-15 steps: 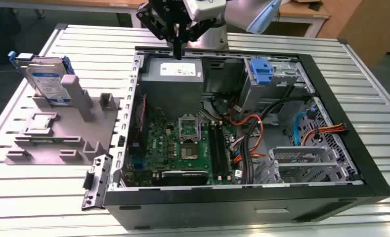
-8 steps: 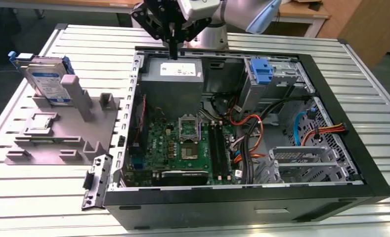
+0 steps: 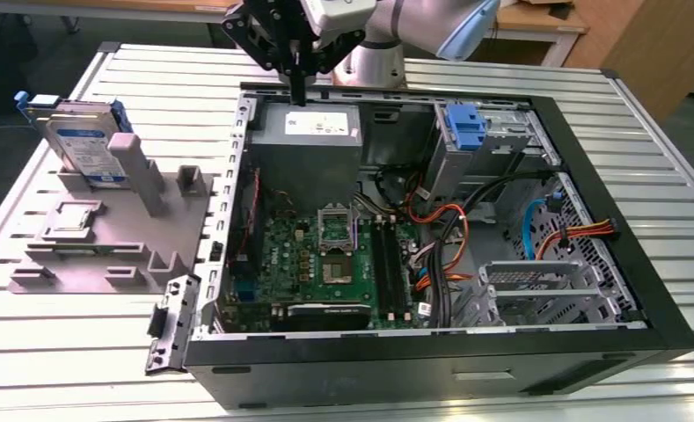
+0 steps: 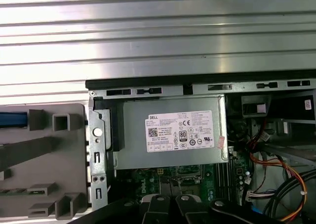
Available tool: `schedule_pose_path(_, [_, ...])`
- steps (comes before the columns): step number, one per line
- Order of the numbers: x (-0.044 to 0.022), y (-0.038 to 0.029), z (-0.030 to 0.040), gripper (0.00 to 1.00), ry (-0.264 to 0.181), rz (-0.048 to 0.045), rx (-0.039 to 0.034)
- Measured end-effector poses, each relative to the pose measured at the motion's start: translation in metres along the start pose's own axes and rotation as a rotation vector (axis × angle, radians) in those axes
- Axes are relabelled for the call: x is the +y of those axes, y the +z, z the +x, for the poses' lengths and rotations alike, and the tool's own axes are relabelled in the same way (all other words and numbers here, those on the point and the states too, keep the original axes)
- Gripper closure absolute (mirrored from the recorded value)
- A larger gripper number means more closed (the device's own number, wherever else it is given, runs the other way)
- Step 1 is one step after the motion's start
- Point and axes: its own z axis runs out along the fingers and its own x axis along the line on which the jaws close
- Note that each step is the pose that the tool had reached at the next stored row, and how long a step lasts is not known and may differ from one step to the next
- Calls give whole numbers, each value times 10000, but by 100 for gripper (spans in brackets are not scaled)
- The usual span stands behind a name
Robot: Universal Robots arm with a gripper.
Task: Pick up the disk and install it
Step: 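Reach for the disk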
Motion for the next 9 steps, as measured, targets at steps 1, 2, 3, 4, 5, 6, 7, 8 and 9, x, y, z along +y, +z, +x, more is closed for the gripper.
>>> schedule_pose_path(1, [0, 0, 0, 90, -1, 0, 1])
schedule_pose_path(2, [-1, -1, 0, 90, -1, 1, 1])
schedule_pose_path(3, [-1, 0, 1, 90, 0, 0, 0])
schedule_pose_path(4, [-1, -1, 1, 90, 0, 1, 1])
schedule_pose_path(5, [-1, 0, 1, 90, 0, 0, 1])
schedule_pose_path(6, [-1, 0, 2, 90, 0, 0, 0])
schedule_pose_path(7, [-1, 0, 6, 90, 1, 0, 0])
schedule_pose_path(8, [-2, 0, 12, 90, 2, 0, 0])
schedule_pose_path(9, [-3, -1, 19, 90, 1, 1, 0])
